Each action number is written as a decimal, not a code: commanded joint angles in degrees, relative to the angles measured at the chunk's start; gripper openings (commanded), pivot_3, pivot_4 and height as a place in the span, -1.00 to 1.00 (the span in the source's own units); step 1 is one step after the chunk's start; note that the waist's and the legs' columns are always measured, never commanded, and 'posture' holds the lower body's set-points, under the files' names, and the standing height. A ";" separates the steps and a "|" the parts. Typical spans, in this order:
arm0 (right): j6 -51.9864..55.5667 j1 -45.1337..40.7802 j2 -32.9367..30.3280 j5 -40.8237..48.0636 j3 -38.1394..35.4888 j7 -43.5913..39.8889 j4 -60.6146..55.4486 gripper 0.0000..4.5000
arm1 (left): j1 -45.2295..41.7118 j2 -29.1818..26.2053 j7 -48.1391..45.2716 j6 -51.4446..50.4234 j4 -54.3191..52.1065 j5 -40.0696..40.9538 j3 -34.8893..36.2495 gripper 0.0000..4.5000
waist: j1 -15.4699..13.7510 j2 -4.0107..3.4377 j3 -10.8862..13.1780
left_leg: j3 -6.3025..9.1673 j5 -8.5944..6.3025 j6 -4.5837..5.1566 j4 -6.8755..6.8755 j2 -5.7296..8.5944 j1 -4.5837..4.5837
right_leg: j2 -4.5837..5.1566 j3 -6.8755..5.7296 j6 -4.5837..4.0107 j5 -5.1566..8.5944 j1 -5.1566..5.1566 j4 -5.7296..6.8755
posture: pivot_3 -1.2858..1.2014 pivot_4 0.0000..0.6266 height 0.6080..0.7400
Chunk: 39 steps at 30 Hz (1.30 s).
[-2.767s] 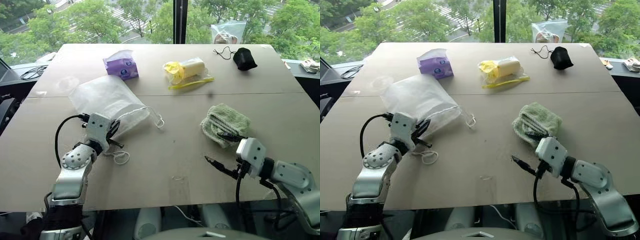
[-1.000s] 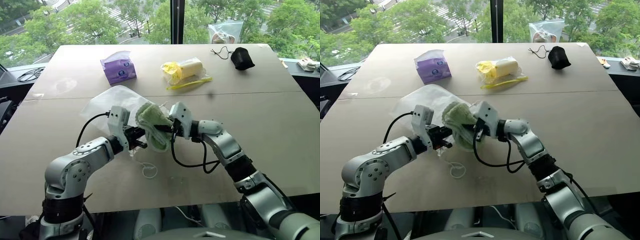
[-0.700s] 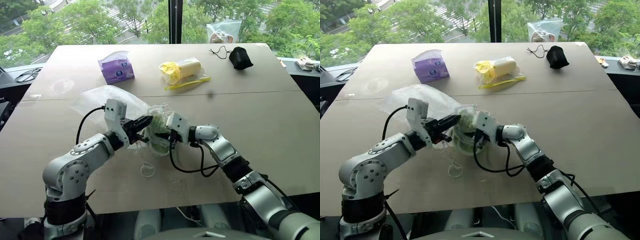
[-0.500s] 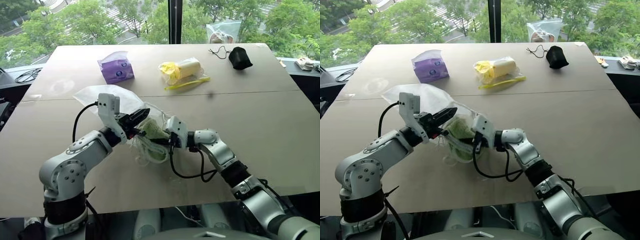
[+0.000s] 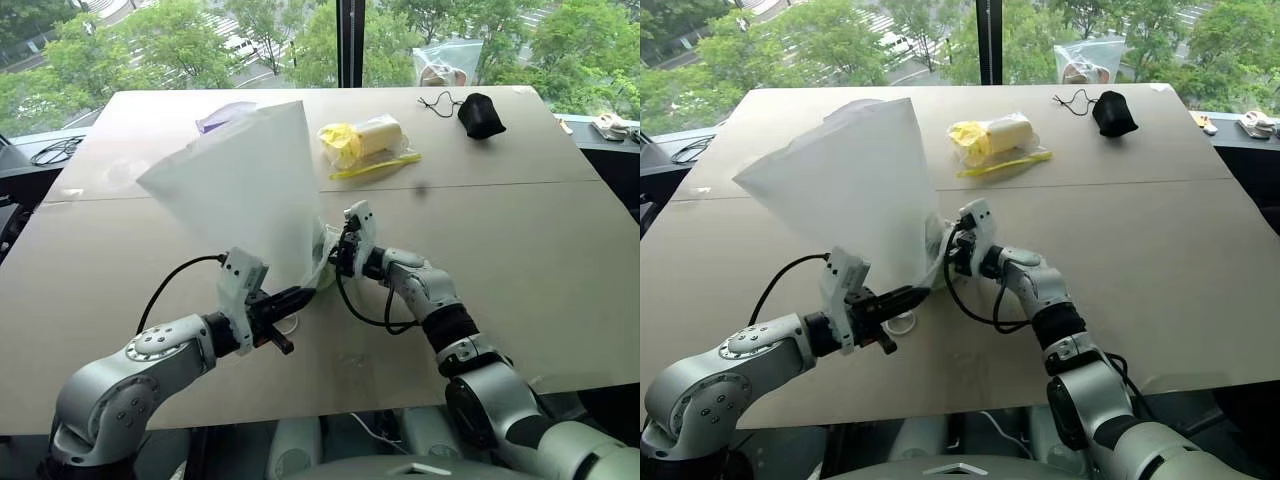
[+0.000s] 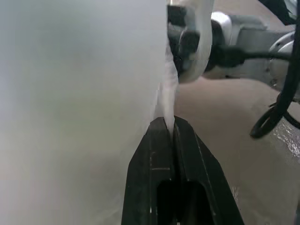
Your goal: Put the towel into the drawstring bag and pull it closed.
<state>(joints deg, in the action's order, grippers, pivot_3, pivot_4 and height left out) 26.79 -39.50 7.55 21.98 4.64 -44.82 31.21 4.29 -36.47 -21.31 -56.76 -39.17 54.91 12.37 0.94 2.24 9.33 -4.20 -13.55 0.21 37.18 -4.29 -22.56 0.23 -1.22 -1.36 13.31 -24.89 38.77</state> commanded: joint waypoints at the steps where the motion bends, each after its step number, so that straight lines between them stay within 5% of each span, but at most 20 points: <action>1: 9.74 1.58 1.60 9.62 -3.08 -0.89 -12.72 -0.98 | -2.29 2.27 2.32 0.38 0.63 5.78 3.52 -1.00 | -0.19 0.01 0.00 | 0.01 0.00 0.00 0.01 0.01 -0.19 | 0.00 0.00 -0.05 -0.05 -0.17 0.01 | 0.03 -0.52 1.00; 6: 17.17 3.56 0.56 13.91 -3.60 1.94 -20.22 -0.98 | -8.59 4.59 9.42 0.44 5.57 18.79 8.15 -1.00 | -0.13 0.03 -0.01 | 0.07 0.00 0.00 0.00 0.01 -0.36 | -0.04 -0.09 0.07 0.01 -0.26 0.00 | 0.03 -0.52 1.00; 13: 19.10 5.03 -6.71 4.91 6.28 4.70 -23.21 -0.98 | -16.12 2.69 20.13 2.41 11.78 35.57 10.64 -1.00 | 0.07 0.03 -0.01 | 0.07 0.00 0.01 0.02 0.08 -0.34 | -0.09 -0.09 0.09 0.02 -0.25 -0.01 | 0.03 -0.52 1.00; 24: 18.14 2.49 3.63 9.11 -2.00 11.40 -14.57 -0.98 | -5.04 0.89 18.71 1.96 5.06 34.62 1.33 -1.00 | -0.20 0.05 0.00 | 0.05 0.00 0.00 0.00 0.06 -0.34 | -0.09 -0.08 0.08 0.02 -0.27 -0.03 | 0.03 -0.52 1.00; 29: 23.24 0.37 7.92 16.69 -7.86 17.21 -12.09 -0.98 | -2.18 -0.09 18.09 3.27 6.01 34.50 2.10 -1.00 | -0.24 0.06 0.00 | 0.07 0.00 0.00 0.00 0.05 -0.35 | -0.08 -0.09 0.07 0.02 -0.26 -0.04 | 0.03 -0.52 1.00; 32: 23.12 1.81 5.72 18.03 -5.11 15.10 -15.50 -0.98 | -0.85 -1.47 17.99 4.40 7.58 35.88 4.89 -1.00 | -0.15 0.04 0.01 | 0.08 0.00 0.00 -0.02 0.06 -0.36 | -0.07 -0.10 0.07 0.02 -0.27 -0.06 | 0.03 -0.52 1.00; 36: 18.04 4.49 -0.96 8.84 5.78 13.74 -21.19 -0.15 | -1.87 -1.96 18.31 5.88 11.19 36.93 7.24 -1.00 | 0.09 0.01 0.03 | 0.07 0.00 0.00 -0.02 0.05 -0.36 | -0.11 -0.10 0.07 0.03 -0.30 -0.06 | 0.03 -0.52 1.00; 39: 16.28 5.55 -3.74 6.99 8.27 11.42 -24.75 -0.15 | -2.84 -1.91 18.23 6.21 12.25 35.96 6.96 -1.00 | -0.16 0.01 0.03 | 0.10 0.00 0.00 -0.08 0.05 -0.40 | -0.12 -0.17 0.08 0.03 -0.30 -0.17 | 0.03 -0.52 1.00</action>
<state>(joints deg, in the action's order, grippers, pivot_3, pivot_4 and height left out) 44.93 -34.02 4.62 29.65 12.47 -31.65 10.15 2.03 -38.02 -2.62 -51.55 -26.69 90.19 18.41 0.78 2.25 9.36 -4.10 -13.55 0.21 37.10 -4.24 -22.97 0.12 -1.40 -1.28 13.34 -25.19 38.58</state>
